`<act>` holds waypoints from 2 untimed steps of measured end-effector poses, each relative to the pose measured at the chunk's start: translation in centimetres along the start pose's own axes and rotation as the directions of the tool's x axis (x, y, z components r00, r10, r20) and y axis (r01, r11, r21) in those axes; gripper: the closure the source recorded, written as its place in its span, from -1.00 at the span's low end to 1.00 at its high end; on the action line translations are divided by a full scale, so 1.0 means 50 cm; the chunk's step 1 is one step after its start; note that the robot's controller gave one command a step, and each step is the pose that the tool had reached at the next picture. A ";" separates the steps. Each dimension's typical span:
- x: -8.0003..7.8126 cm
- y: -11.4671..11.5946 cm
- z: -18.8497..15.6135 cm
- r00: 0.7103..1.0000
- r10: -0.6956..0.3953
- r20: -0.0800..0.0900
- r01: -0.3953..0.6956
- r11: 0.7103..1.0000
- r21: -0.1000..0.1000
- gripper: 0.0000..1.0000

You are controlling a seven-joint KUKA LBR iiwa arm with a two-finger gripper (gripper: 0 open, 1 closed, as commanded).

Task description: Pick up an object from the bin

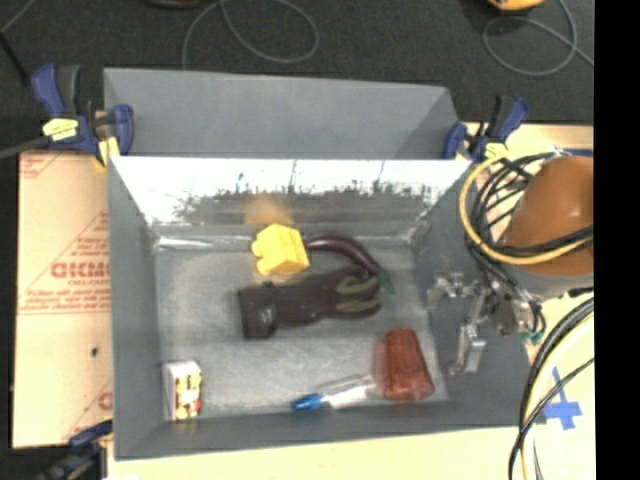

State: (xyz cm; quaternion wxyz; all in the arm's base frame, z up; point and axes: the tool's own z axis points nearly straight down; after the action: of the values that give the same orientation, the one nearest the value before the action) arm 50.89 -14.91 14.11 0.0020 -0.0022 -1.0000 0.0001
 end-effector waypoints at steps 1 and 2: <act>-0.003 0.001 -0.009 1.000 -0.004 0.007 0.004 1.000 0.002 -1.00; 0.018 0.051 0.074 0.999 -0.039 0.012 0.039 0.999 0.005 -1.00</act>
Offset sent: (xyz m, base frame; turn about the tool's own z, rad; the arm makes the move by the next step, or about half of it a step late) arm -0.0198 0.0463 -0.0687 -0.0642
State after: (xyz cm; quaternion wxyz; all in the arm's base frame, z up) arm 49.96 -12.37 10.42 -0.0040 0.0173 -0.9998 0.0024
